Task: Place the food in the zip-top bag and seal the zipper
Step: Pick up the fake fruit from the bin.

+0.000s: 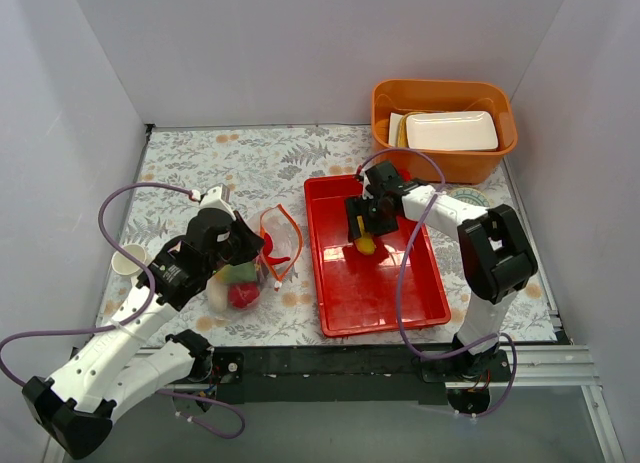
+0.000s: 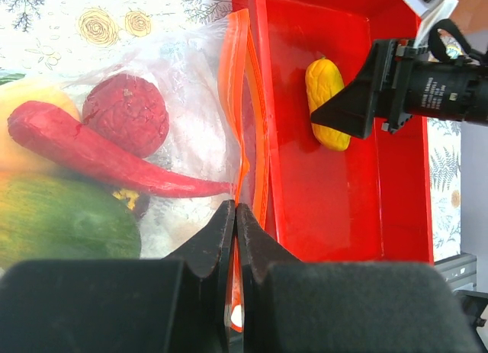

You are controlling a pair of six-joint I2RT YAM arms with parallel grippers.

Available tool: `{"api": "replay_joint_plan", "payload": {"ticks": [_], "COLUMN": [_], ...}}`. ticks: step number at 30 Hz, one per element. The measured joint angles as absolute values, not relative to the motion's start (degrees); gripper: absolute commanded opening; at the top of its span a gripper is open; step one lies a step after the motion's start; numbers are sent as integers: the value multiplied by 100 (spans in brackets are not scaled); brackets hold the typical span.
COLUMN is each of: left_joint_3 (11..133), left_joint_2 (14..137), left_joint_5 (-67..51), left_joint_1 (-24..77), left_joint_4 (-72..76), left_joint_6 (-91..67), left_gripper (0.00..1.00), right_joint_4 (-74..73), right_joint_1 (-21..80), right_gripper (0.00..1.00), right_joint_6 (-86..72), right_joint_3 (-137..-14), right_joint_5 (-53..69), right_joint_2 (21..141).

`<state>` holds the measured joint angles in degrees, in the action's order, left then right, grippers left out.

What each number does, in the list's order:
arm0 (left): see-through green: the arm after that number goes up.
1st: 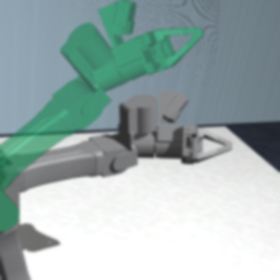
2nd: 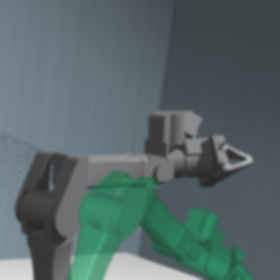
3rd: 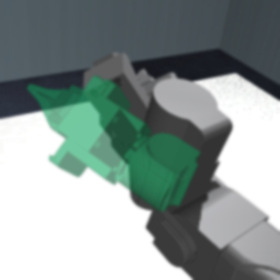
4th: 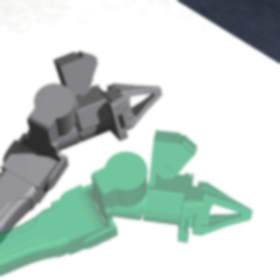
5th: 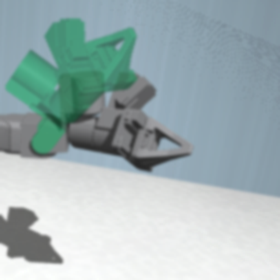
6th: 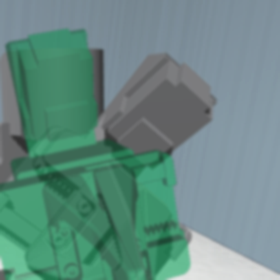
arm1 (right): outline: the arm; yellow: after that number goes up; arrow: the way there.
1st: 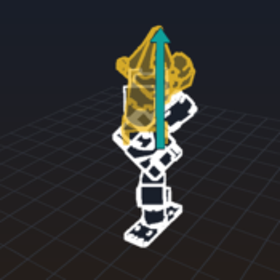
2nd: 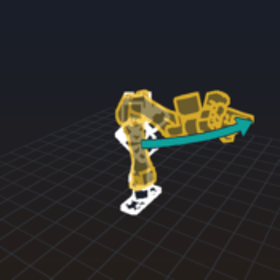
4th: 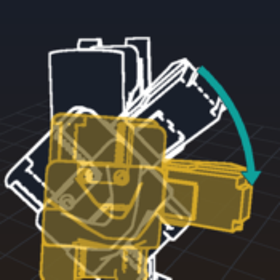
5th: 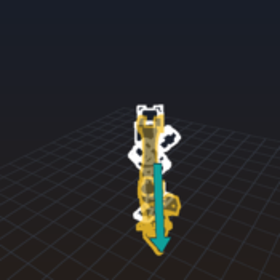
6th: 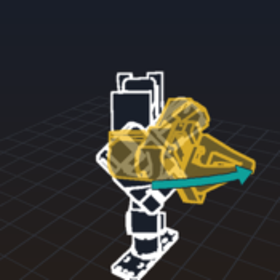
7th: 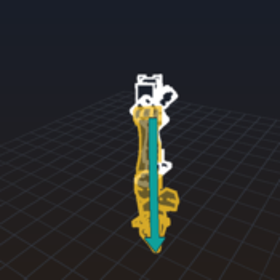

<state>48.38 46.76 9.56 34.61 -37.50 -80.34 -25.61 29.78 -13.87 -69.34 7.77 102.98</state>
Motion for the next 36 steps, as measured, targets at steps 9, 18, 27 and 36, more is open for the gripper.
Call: {"api": "replay_joint_plan", "payload": {"ticks": [9,18,27,36], "left_joint_3": [4838,4838,4838,4838], "left_joint_2": [4622,4617,4648,4685], "left_joint_5": [958,956,952,893], "left_joint_1": [3461,3461,3461,3461], "left_joint_4": [-3776,-3774,-3765,-3723], "left_joint_6": [-8034,-8036,-8034,-8036], "left_gripper": [0,0,0,0], "right_joint_4": [-2622,-2696,-2722,-2475], "right_joint_1": [2978,2980,3011,3398], "right_gripper": [47,37,40,46], "right_joint_6": [-1632,-1662,-1802,-2222], "right_joint_3": [-6987,-6984,-6987,-7024], "right_joint_5": [722,755,1249,2499], "right_joint_2": [10569,10272,9653,9485]}}
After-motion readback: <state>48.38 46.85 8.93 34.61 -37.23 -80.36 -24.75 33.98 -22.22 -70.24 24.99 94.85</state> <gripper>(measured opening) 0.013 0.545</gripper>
